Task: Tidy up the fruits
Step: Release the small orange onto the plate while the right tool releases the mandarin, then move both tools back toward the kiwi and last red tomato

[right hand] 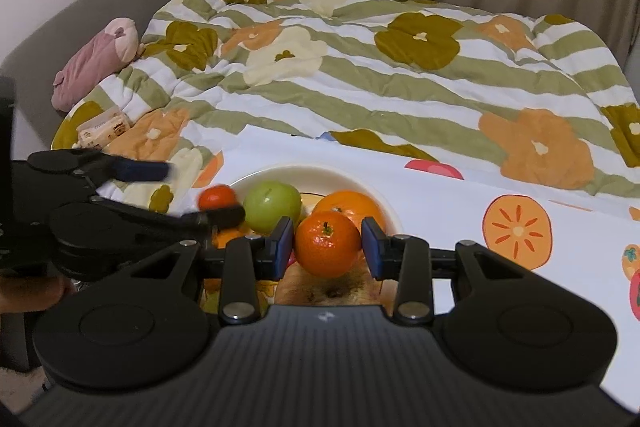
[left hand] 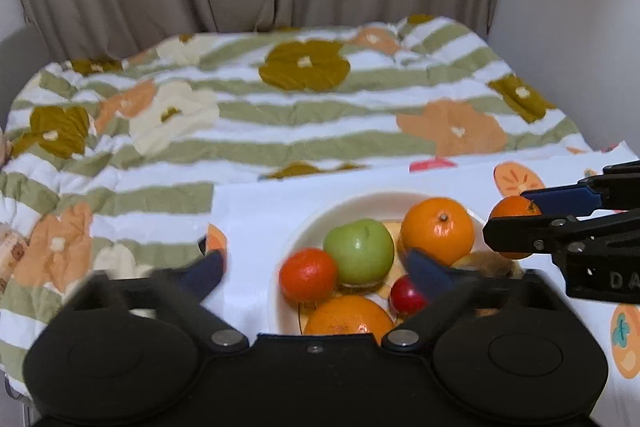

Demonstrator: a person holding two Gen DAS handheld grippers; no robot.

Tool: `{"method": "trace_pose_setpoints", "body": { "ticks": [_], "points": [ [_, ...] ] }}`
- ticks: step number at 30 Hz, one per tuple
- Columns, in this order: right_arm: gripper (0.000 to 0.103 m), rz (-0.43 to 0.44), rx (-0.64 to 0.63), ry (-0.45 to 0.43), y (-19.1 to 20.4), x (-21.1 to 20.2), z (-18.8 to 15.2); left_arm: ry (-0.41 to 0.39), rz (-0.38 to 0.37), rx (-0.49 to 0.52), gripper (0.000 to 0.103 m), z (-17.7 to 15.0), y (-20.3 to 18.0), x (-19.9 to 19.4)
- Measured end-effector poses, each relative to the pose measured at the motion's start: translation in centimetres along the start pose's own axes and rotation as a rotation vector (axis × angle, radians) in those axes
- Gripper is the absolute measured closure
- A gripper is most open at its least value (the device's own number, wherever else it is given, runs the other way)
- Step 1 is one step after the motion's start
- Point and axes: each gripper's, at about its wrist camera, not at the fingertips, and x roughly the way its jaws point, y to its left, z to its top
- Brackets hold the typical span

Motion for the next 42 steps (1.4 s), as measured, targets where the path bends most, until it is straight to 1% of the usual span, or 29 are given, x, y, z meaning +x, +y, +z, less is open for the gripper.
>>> {"method": "trace_pose_setpoints", "body": {
  "ticks": [3, 6, 11, 14, 17, 22, 26, 27, 28, 29, 30, 31, 33, 36, 42],
  "points": [
    [0.051, -0.001, 0.001, 0.001, -0.2, -0.2, 0.2, -0.003, -0.003, 0.004, 0.001, -0.2, 0.2, -0.9],
    [0.051, 0.005, -0.005, 0.01, -0.1, -0.1, 0.2, 0.001, -0.013, -0.02, 0.001, -0.8, 0.6, -1.9],
    [0.051, 0.045, -0.045, 0.017, 0.8, 0.4, 0.2, 0.009, -0.015, -0.038, 0.001, -1.8, 0.6, -3.4],
    [0.051, 0.073, -0.086, 0.025, 1.9, 1.2, 0.4, 0.015, -0.012, -0.04, 0.001, -2.3, 0.6, -4.0],
    [0.051, 0.094, -0.097, 0.037, 2.7, 2.5, 0.6, 0.013, -0.002, -0.041, 0.001, -2.7, 0.7, -4.4],
    [0.051, 0.105, -0.084, 0.054, 3.5, 4.5, 0.5, 0.022, 0.006, -0.057, 0.001, -3.5, 1.2, -4.7],
    [0.05, 0.104, -0.089, 0.056, 4.0, 4.9, 0.4, 0.026, 0.002, -0.062, 0.001, -4.0, 1.4, -4.7],
    [0.048, 0.102, -0.088, 0.051, 4.1, 4.9, 0.4, 0.026, 0.001, -0.061, 0.001, -4.1, 1.4, -4.7],
    [0.037, 0.103, -0.089, 0.05, 4.1, 4.9, 0.4, 0.027, 0.002, -0.059, 0.001, -4.1, 1.4, -4.6],
    [0.028, 0.106, -0.091, 0.053, 4.2, 5.0, 0.4, 0.027, 0.002, -0.057, 0.001, -4.2, 1.4, -4.7],
    [0.007, 0.102, -0.095, 0.052, 4.4, 5.0, 0.3, 0.026, 0.003, -0.056, 0.001, -4.2, 1.3, -4.7],
    [0.0, 0.096, -0.099, 0.044, 4.5, 4.8, 0.3, 0.026, 0.002, -0.055, 0.001, -4.3, 1.3, -4.8],
    [0.0, 0.082, -0.116, 0.023, 4.8, 4.4, 0.1, 0.024, 0.004, -0.052, 0.001, -4.5, 1.1, -5.1],
    [0.0, 0.069, -0.134, 0.022, 5.1, 4.3, -0.4, 0.022, 0.011, -0.047, 0.001, -4.9, 0.9, -5.5],
    [0.0, 0.063, -0.123, 0.011, 4.9, 3.3, -1.0, 0.023, 0.014, -0.052, 0.001, -5.3, 0.7, -6.1]
  ]
}}
